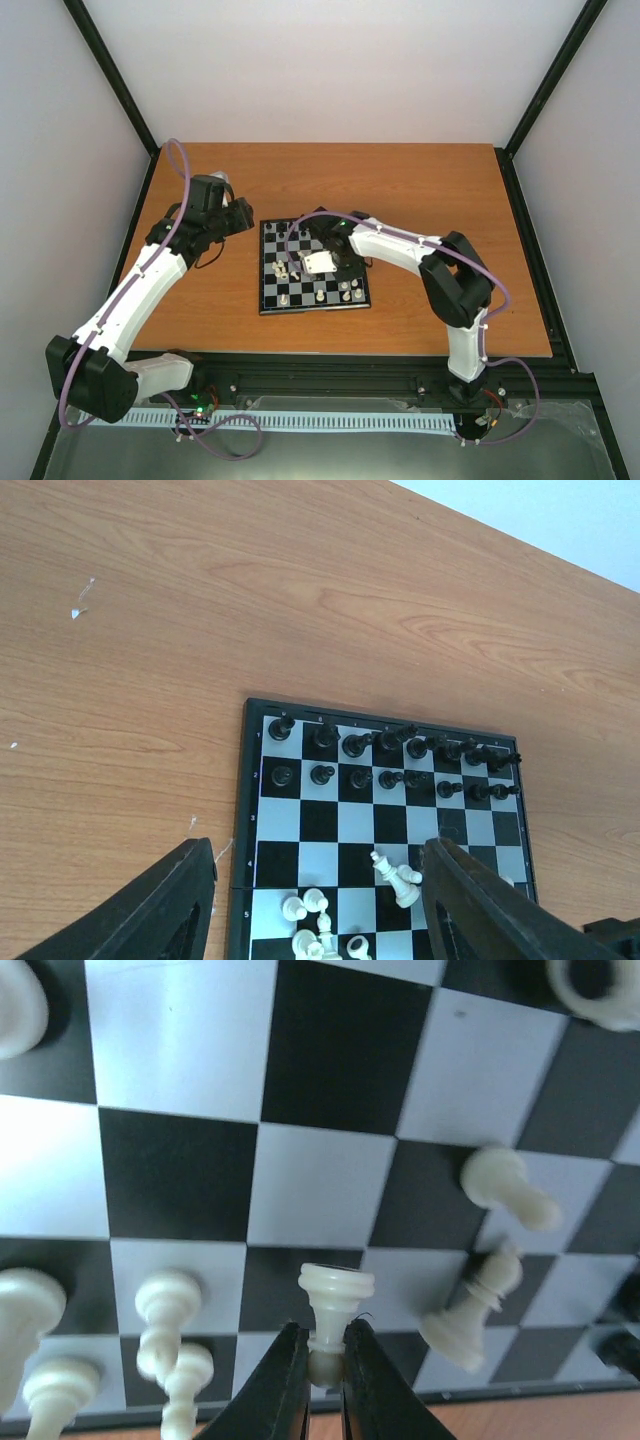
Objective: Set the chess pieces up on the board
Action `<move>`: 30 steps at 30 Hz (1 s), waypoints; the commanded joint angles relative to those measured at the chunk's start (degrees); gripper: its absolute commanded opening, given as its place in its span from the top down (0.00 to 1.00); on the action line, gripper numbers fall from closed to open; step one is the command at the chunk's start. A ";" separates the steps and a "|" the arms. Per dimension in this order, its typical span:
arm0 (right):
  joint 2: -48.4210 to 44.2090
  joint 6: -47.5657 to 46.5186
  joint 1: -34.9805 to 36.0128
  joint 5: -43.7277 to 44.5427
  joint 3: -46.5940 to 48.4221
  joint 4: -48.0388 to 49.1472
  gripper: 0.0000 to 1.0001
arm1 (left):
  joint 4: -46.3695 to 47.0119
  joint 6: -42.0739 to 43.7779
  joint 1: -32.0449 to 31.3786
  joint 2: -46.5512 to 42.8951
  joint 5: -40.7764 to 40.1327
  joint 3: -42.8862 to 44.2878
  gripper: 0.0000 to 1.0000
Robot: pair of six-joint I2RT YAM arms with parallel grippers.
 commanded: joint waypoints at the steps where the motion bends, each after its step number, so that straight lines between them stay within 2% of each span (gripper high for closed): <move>1: 3.26 -0.84 1.97 6.52 2.47 -0.22 0.93 | 1.46 1.58 0.51 -0.85 0.71 -0.05 0.40; 4: 4.49 -0.41 2.06 6.80 4.04 -0.73 0.92 | 1.59 1.66 0.53 -0.97 0.88 -0.20 0.40; 11: 4.62 0.12 2.12 5.98 4.28 -0.85 0.76 | 1.85 1.70 0.48 -0.99 2.03 -0.32 0.40; 30: 4.50 2.86 1.91 3.26 4.47 -0.30 0.70 | 1.98 1.96 0.48 -0.55 3.47 -0.81 0.40</move>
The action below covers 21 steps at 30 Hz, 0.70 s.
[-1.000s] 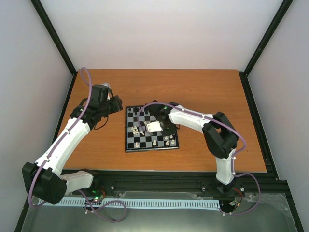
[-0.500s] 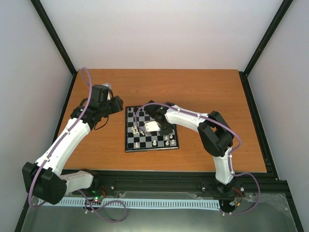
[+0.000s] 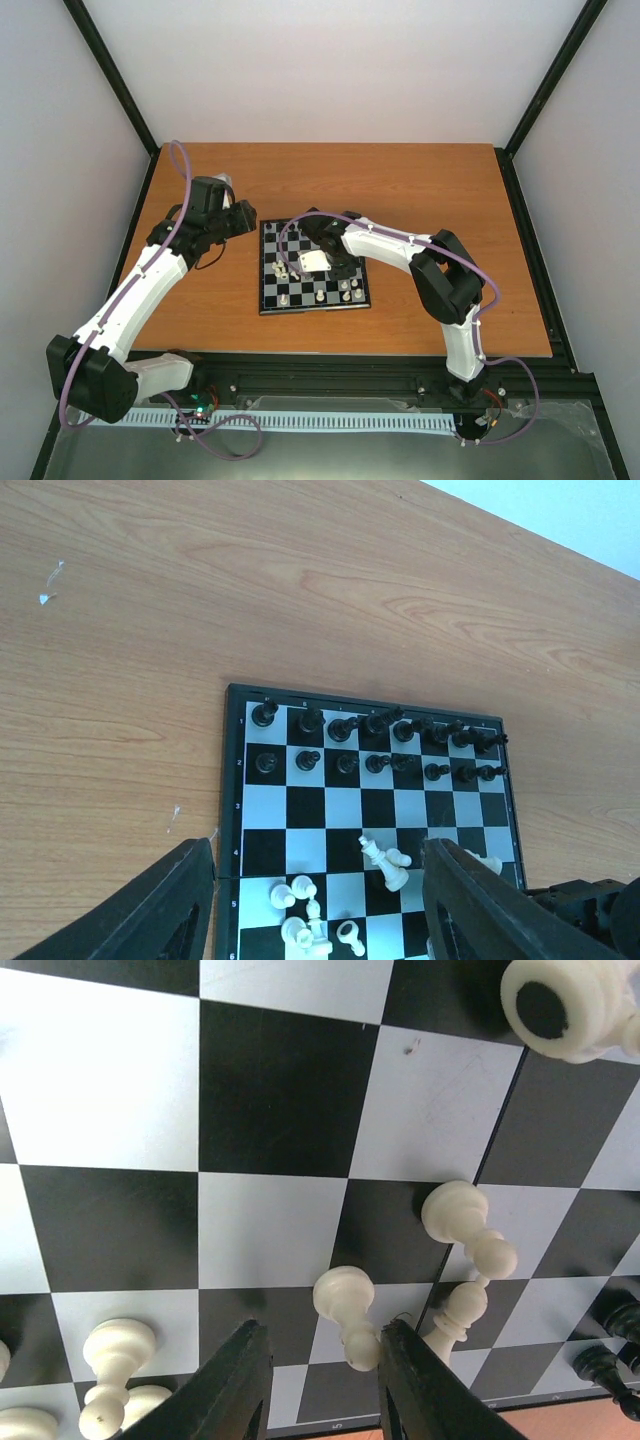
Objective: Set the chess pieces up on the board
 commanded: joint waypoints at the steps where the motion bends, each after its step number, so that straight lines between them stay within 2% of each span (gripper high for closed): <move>1: -0.24 1.13 0.03 -0.59 1.13 -0.08 0.69 | 1.30 1.28 0.44 -0.49 0.86 0.16 0.40; 6: -1.65 2.10 -1.50 -4.14 1.68 -0.51 0.66 | 1.27 1.38 0.44 -0.31 1.42 0.17 0.40; 15: 0.49 7.51 -8.77 -22.79 7.12 -4.82 0.67 | 1.36 1.63 0.44 0.26 2.86 0.23 0.40; 21: 1.32 8.99 -12.24 -30.29 7.88 -5.11 0.70 | 1.45 1.81 0.44 0.48 3.23 0.25 0.40</move>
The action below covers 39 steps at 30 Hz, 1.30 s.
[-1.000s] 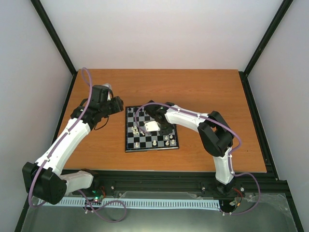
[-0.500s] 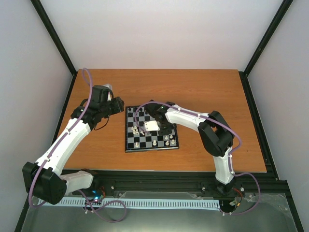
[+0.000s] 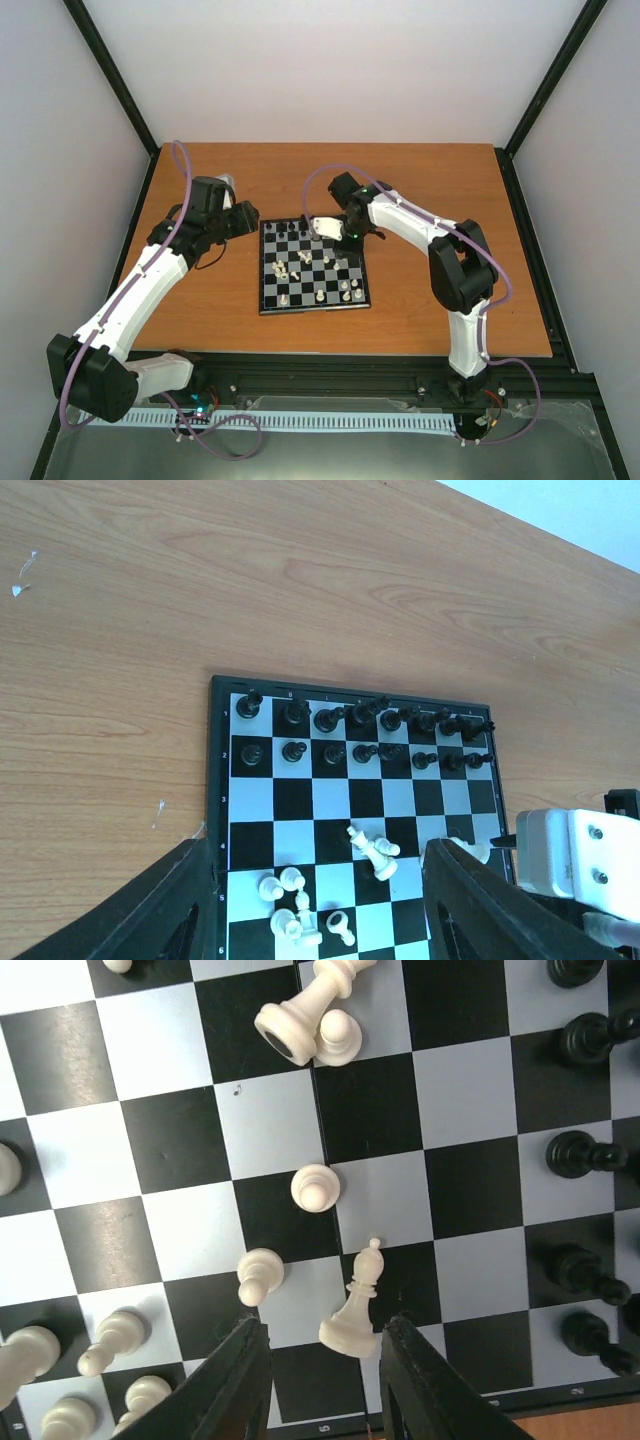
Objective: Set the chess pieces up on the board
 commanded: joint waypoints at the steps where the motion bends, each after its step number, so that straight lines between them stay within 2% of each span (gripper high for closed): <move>1: 1.43 2.15 -1.29 -8.36 0.86 -1.96 0.70 | 1.43 1.40 0.44 0.39 0.86 0.27 0.40; 8: 0.75 1.78 -1.36 -11.37 -0.54 -1.74 0.67 | 1.36 1.49 0.44 0.72 1.45 0.34 0.40; 18: 3.28 3.76 -1.18 -7.03 -1.94 0.63 0.69 | 1.35 1.75 0.44 1.25 2.26 0.49 0.40; 27: 3.48 3.97 -0.92 -6.92 -3.31 1.34 0.82 | 1.32 1.74 0.44 1.34 2.59 0.45 0.40; 35: 3.33 4.20 -0.34 -7.14 -3.61 2.03 0.81 | 1.30 1.83 0.40 1.45 2.83 0.45 0.40; 39: 3.50 4.57 0.09 -6.96 -4.10 2.64 0.84 | 1.32 1.93 0.43 1.45 3.04 0.45 0.40</move>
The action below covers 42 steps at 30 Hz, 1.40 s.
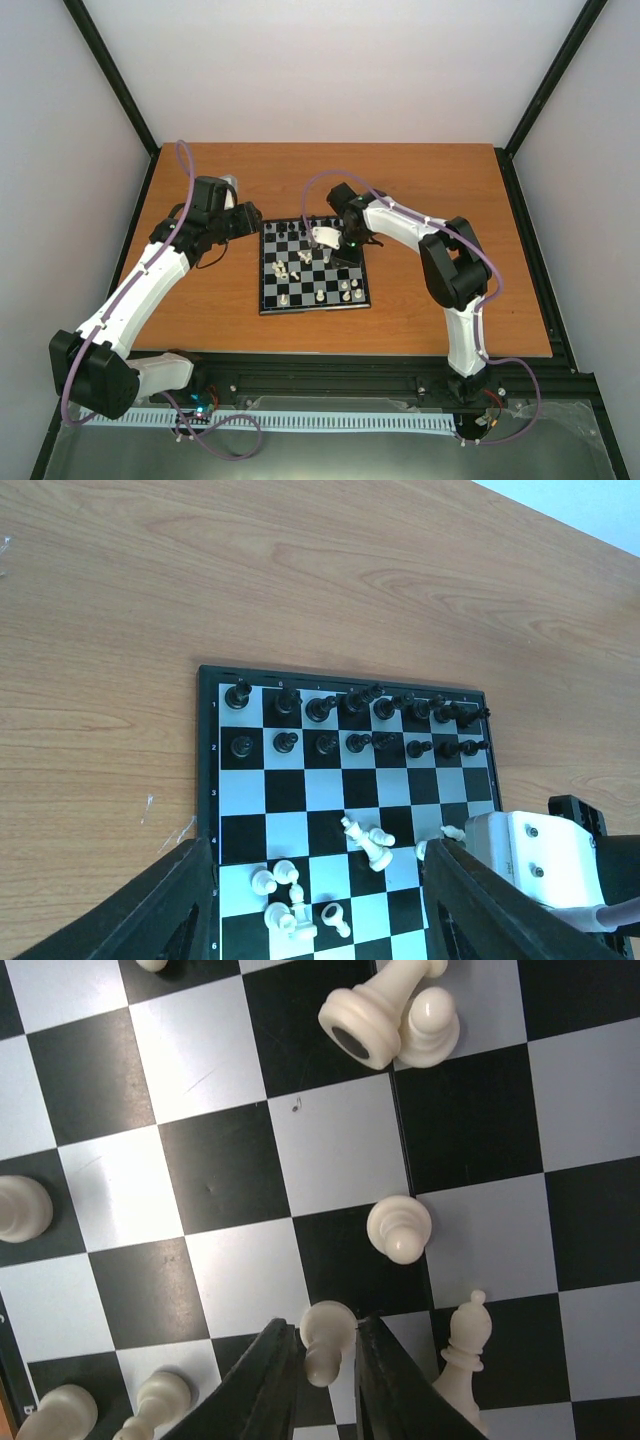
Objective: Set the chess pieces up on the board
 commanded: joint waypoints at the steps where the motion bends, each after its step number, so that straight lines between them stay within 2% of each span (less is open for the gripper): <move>1: 0.85 0.78 0.94 -0.24 -1.00 1.11 0.85 | 1.25 1.31 0.44 0.42 0.68 0.45 0.40; 7: -1.11 1.28 1.34 -0.51 -2.47 1.37 0.94 | 1.14 1.46 0.44 0.51 0.77 0.45 0.40; 14: -9.03 3.46 4.20 -2.08 -8.42 3.33 0.96 | 1.25 1.47 0.44 0.34 1.24 0.53 0.39; 20: -11.46 6.79 5.01 -1.41 -12.35 6.42 0.96 | 1.27 1.47 0.44 0.40 1.64 0.45 0.39; 42: -7.27 7.94 5.58 -2.26 -12.11 6.95 0.96 | 1.37 1.73 0.44 1.05 2.10 0.53 0.39</move>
